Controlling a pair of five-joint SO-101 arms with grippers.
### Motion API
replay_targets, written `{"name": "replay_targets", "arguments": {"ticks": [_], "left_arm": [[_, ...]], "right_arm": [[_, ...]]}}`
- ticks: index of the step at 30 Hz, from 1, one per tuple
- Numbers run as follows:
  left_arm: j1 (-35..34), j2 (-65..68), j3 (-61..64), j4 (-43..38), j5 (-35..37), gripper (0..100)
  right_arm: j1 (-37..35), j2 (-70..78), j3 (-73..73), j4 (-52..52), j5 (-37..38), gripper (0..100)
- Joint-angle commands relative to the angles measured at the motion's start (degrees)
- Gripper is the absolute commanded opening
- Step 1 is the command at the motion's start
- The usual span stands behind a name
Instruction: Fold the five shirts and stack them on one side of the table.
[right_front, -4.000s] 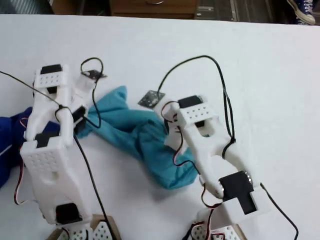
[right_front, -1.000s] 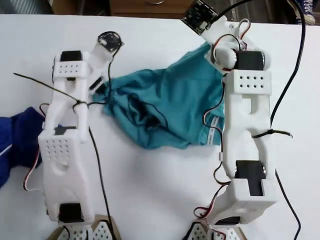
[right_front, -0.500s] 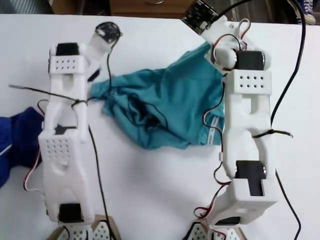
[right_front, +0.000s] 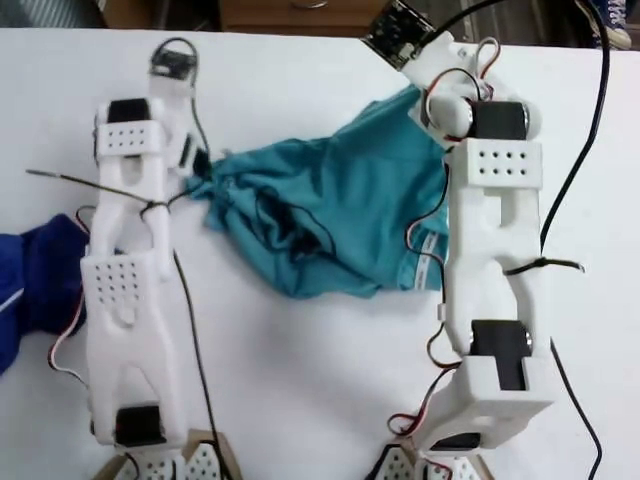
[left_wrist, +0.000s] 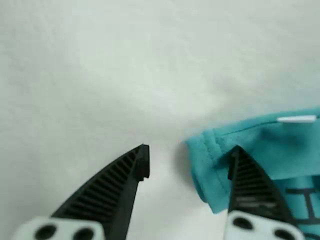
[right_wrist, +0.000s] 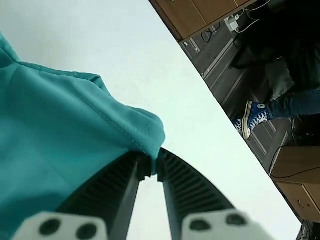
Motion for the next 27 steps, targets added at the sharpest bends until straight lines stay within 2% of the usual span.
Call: {"name": "replay_targets", "arguments": {"ticks": [1, 13, 18, 20, 27], "left_arm": [[-0.79, 0.09, -7.43, 1.05, 1.85, 28], [0.97, 2.29, -8.31, 3.87, 1.93, 27], [1.93, 5.71, -8.66, 3.60, 1.76, 13], [2.55, 5.89, -8.66, 3.60, 1.58, 11], [4.57, 6.33, -8.66, 4.04, -0.44, 18]], "right_arm": [[0.04, -0.31, -0.26, -0.84, -0.18, 2.0], [-1.80, -0.31, -0.26, -0.84, -0.18, 2.0], [-1.80, -0.31, -0.26, -0.84, -0.18, 2.0], [-1.80, -0.31, -0.26, -0.84, -0.18, 2.0], [-1.80, -0.31, -0.26, -0.84, -0.18, 2.0]]}}
